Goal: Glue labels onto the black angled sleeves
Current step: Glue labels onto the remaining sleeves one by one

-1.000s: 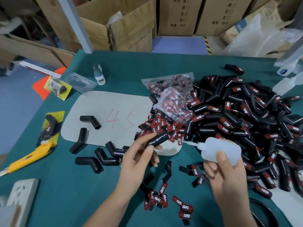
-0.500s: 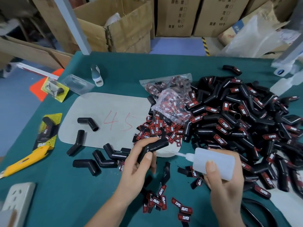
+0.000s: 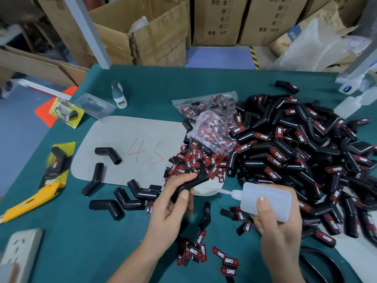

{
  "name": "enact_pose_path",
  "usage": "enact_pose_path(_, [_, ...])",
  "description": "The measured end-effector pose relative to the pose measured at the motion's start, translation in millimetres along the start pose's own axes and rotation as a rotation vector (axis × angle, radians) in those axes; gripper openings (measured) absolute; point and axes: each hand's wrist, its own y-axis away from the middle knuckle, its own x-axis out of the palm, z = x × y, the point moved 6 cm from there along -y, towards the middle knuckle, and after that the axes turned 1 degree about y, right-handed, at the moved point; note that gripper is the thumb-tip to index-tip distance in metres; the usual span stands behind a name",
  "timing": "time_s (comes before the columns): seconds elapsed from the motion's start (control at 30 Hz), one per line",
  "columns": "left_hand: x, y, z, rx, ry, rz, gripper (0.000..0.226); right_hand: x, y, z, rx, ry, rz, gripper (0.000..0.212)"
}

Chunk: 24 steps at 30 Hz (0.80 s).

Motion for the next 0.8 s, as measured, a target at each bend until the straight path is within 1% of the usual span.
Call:
enact_pose_path(0.07, [-0.9,-1.7,-4.5,0.043,-0.024,-0.021,0.025,3.4,-1.3,-5.1,0.044,-0.050,0.039,0.025])
enact_pose_path(0.2, [-5.8,-3.7,-9.3,0.042,-0.097,-0.067,0.014,12.4,-1.6,-13.6,0.112,-0.103,0.119,0.028])
enact_pose_path(0.37, [-7.6,-3.9,-15.9,0.137,-0.219,-0.076,0.008,16.1,-2.5,-17.9,0.133,-0.136,0.147,0.029])
enact_pose_path(0.47, [-7.8,-2.0,-19.8,0.223,-0.322,-0.101,0.011,17.1,-2.6,-19.1,0.136,-0.143,0.146,0.029])
enact_pose_path(0.53, [-10.8,-2.7,-20.9,0.246,-0.350,-0.135,0.011,15.5,-4.1,-19.2,0.136,-0.155,0.127,0.028])
enact_pose_path(0.67, [-22.0,-6.0,-16.6,0.151,-0.272,-0.204,0.011,9.7,-8.0,-17.4,0.124,-0.219,0.093,0.027])
enact_pose_path(0.8, [-11.8,-2.9,-8.3,0.059,-0.062,-0.119,0.026,9.7,-8.1,-15.8,0.106,-0.222,0.088,0.026])
